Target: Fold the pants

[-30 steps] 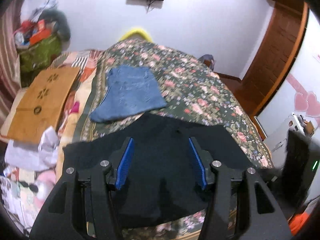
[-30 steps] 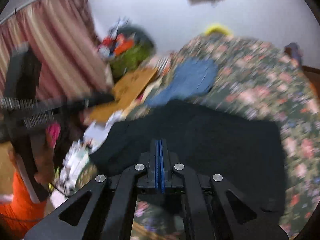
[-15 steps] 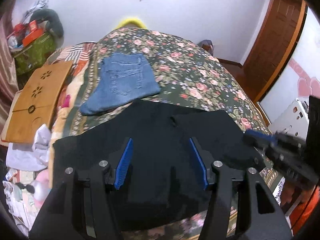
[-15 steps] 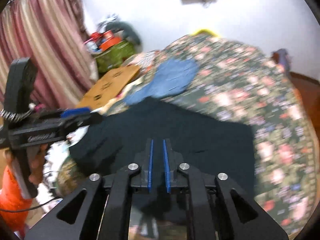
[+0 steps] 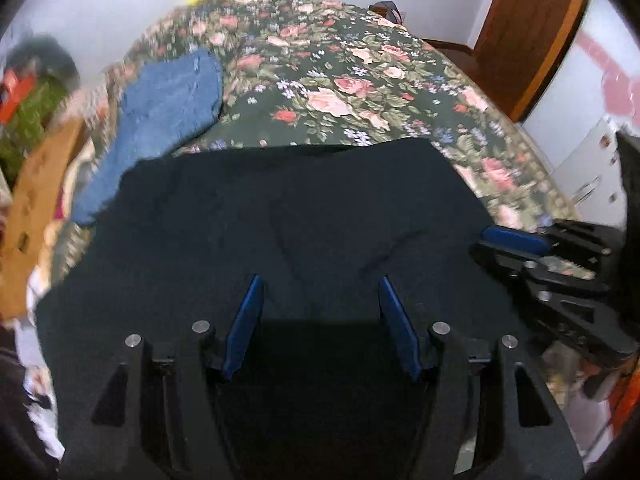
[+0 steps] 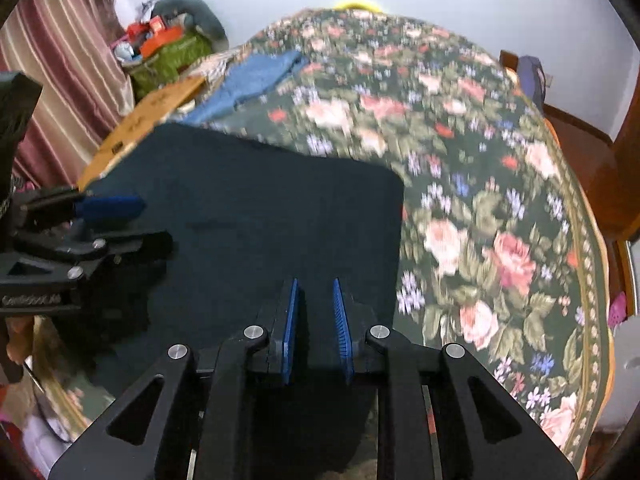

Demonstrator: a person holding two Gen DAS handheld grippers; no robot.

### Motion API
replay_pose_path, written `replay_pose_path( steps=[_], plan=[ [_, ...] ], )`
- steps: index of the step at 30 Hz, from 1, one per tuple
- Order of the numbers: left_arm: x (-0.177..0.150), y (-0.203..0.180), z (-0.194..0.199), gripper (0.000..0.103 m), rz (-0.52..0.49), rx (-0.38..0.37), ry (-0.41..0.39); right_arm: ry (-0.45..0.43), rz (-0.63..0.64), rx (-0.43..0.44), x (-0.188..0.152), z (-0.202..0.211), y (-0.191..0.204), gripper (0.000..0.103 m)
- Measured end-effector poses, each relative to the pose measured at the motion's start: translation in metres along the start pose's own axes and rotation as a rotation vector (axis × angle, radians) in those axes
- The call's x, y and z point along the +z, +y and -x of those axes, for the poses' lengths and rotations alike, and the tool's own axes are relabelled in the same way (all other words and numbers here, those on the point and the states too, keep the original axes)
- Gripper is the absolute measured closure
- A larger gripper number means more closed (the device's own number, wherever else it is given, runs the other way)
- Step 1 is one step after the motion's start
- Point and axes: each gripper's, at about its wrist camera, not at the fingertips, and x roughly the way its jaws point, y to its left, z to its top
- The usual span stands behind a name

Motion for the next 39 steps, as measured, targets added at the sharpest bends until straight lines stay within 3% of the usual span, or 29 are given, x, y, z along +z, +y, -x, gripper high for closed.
replay_pose_path(
  steps=[2,7,9,15,21,27,34,39],
  plan=[
    [-0.004,-0.004,0.000,0.041,-0.036,0.029,-0.001,-0.006,-0.011,-0.008,-0.006,0.004,-0.008,0.073],
    [-0.024,0.001,0.003,0.031,-0.089,0.068,-0.028,0.003,-0.029,-0.020,-0.023,0.013,-0.022,0.073],
    [-0.030,0.007,0.008,0.031,-0.079,0.052,-0.037,0.005,-0.036,-0.038,-0.027,0.018,-0.026,0.073],
    [-0.042,0.026,0.036,0.032,-0.034,0.098,-0.072,-0.032,-0.054,-0.041,-0.023,0.041,-0.025,0.072],
    [-0.046,0.065,0.086,0.032,0.053,0.205,-0.180,-0.145,0.016,-0.020,-0.002,0.073,0.009,0.072],
    [-0.065,0.120,0.139,0.030,0.138,0.302,-0.251,-0.226,0.107,0.009,0.020,0.088,0.055,0.064],
    [-0.103,0.187,0.170,0.029,0.212,0.452,-0.233,-0.248,0.154,0.049,0.038,0.076,0.096,0.060],
    [-0.131,0.234,0.176,0.026,0.257,0.541,-0.166,-0.225,0.180,0.061,0.048,0.057,0.121,0.059]
  ],
)
